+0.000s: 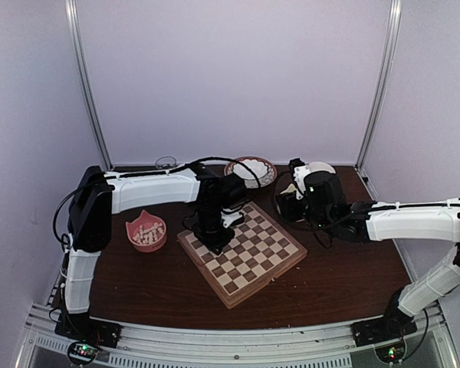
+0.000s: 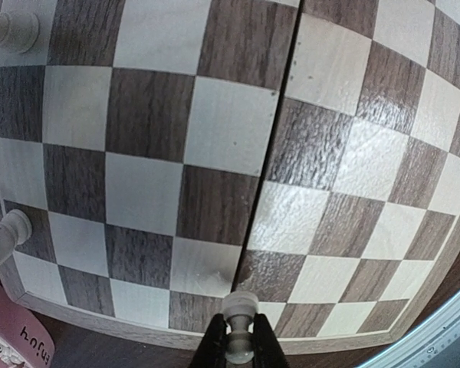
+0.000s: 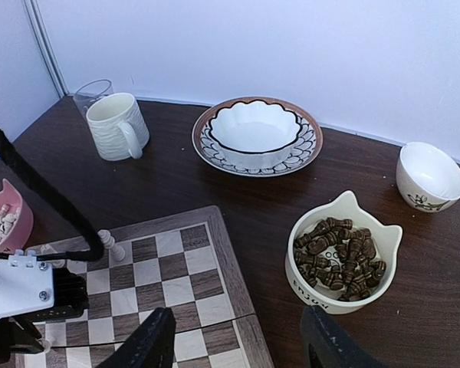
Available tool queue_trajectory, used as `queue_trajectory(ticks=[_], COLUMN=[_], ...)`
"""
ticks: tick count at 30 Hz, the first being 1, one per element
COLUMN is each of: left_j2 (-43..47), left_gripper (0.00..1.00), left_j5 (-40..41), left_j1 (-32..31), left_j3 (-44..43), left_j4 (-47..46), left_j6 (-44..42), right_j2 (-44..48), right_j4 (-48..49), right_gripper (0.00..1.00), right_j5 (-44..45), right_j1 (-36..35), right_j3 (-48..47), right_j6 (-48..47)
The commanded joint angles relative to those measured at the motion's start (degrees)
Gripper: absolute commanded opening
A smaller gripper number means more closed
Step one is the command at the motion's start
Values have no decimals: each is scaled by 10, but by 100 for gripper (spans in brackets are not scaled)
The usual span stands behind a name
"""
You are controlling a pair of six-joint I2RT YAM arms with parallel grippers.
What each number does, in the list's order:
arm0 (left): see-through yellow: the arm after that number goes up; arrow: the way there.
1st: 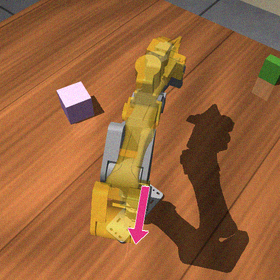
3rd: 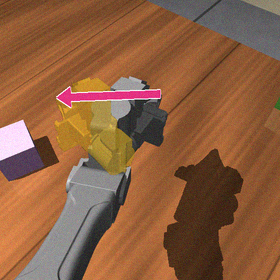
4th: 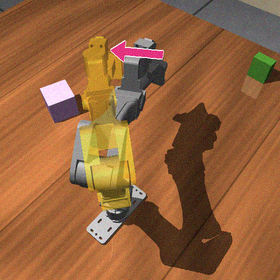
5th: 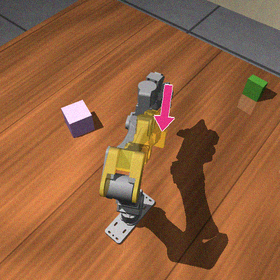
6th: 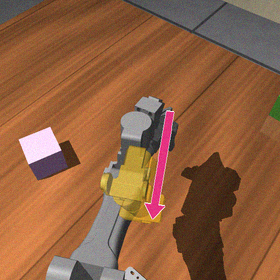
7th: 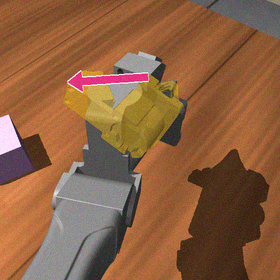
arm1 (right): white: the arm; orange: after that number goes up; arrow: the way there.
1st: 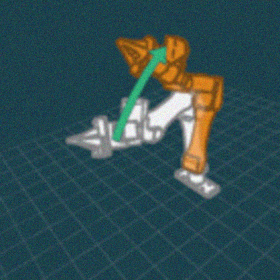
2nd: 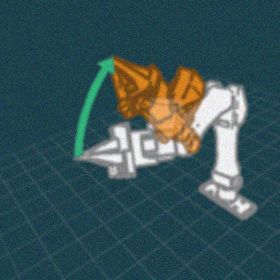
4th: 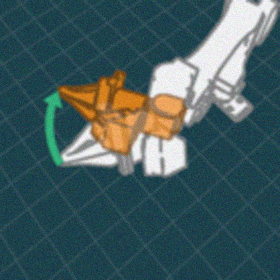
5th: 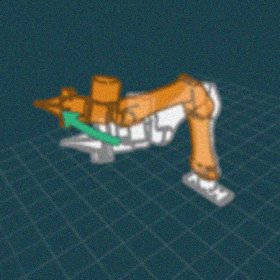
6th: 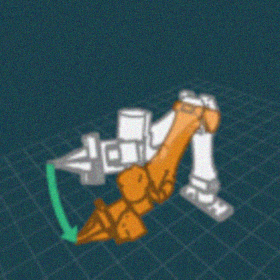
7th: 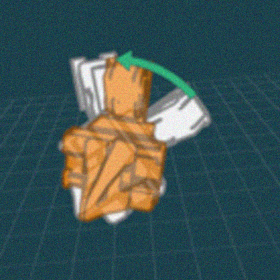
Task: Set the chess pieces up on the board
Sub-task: Place the pawn on the chessboard, then pick up the pawn from the chessboard.
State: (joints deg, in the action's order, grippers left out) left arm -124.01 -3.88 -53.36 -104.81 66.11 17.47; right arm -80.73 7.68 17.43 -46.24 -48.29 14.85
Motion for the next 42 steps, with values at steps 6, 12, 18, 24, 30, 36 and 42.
queue_trajectory(ticks=[6,12,18,24,30,36,42], left_j2=[-20,-23,-5,75,169,251,387], left_gripper=[10,28,39,44,52,52,52], left_j5=[12,23,44,43,20,51,109], left_j1=[-2,-2,-2,-2,-1,38,115], left_j3=[-25,-27,-26,20,94,183,358], left_j4=[11,11,9,-49,-128,-202,-355], left_j6=[-3,-4,1,9,10,38,77], right_j2=[22,22,26,47,50,17,-56], right_j4=[21,21,24,47,62,27,-5], right_gripper=[59,59,59,59,58,56,57], right_j5=[5,3,-3,-39,-99,-240,-266], right_j1=[0,0,0,0,-2,-10,-56], right_j3=[14,14,17,35,43,0,-41], right_j6=[-1,-2,-5,-13,-33,-66,-103])
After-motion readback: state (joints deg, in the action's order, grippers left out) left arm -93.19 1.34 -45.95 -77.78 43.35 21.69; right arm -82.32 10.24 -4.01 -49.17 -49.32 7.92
